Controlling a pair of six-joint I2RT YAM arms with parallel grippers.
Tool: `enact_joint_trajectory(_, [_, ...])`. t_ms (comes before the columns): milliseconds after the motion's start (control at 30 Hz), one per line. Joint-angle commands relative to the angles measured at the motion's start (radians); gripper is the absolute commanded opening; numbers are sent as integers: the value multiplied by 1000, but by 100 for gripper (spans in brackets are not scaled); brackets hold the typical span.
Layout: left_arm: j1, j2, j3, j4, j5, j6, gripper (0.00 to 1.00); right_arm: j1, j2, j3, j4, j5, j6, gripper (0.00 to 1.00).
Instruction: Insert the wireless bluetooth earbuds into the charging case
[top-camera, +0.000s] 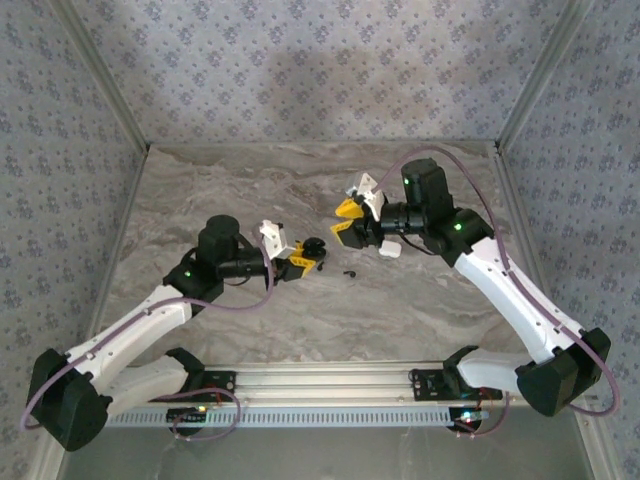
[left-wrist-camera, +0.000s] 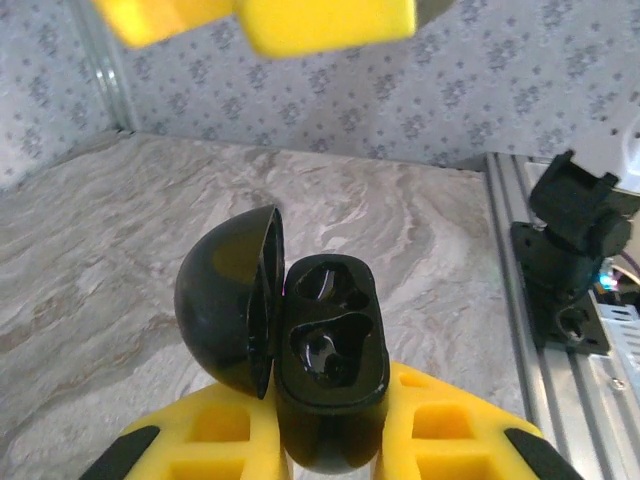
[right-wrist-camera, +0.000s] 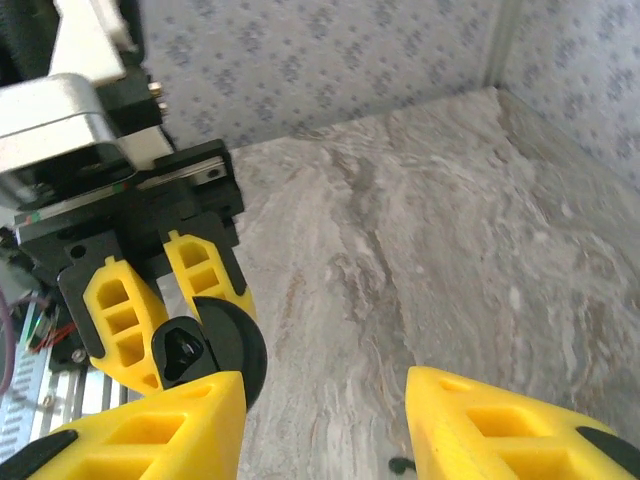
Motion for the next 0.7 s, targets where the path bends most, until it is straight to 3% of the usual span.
enact_joint_trajectory(0, [34,-3,-50,124,-46,-96,13,-4,0,-14,-16,115,191,47])
enact_joint_trajectory(433, [80,2,-194,228,-233,-192,12,4,122,-78,-303,374,707,51])
enact_joint_trajectory(667, [82,38,-190,232,-244,-193,12,42,200,-175,-279,437,928,52])
